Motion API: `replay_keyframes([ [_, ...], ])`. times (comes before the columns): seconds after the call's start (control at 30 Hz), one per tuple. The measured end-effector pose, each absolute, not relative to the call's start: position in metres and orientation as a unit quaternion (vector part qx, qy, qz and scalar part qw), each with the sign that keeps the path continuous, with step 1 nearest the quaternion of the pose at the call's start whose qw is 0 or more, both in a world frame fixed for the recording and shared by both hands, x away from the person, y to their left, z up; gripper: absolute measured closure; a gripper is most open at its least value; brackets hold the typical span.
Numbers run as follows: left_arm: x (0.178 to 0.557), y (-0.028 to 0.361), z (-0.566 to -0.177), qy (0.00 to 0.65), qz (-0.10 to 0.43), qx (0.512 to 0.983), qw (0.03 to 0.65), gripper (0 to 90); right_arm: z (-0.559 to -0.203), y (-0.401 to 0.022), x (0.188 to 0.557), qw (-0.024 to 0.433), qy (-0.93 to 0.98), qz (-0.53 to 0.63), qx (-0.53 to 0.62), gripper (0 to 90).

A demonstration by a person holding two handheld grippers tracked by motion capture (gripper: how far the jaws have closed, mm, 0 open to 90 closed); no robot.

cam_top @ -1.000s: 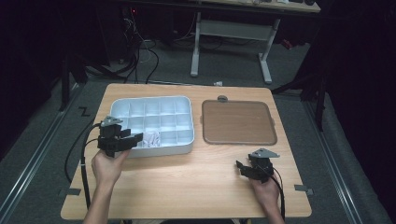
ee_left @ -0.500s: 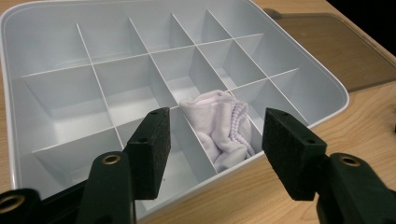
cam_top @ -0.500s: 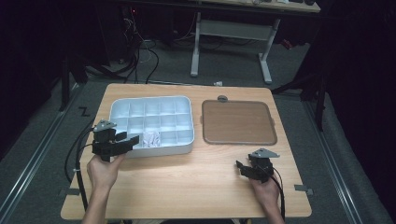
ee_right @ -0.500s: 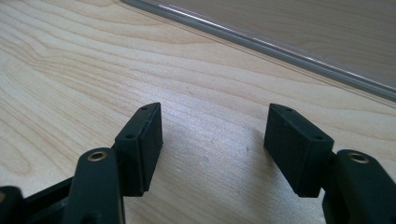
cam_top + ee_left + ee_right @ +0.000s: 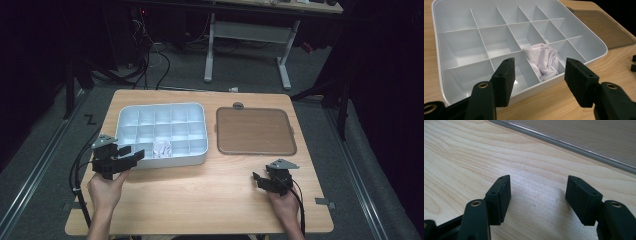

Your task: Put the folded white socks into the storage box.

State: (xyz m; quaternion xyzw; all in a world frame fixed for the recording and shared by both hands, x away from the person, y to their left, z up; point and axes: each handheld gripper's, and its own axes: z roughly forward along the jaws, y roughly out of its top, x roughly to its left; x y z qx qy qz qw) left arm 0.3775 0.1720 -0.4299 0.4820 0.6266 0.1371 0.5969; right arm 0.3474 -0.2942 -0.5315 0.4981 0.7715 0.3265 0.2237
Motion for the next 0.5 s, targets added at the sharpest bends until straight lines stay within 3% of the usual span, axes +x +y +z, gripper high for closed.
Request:
replay_keyframes([
  [0.5, 0.366, 0.176, -0.436, 0.63, 0.128, 0.478, 0.599, 41.7, -0.531, -0.294, 0.347, 0.223, 0.771, 0.326, 0.499, 37.7],
])
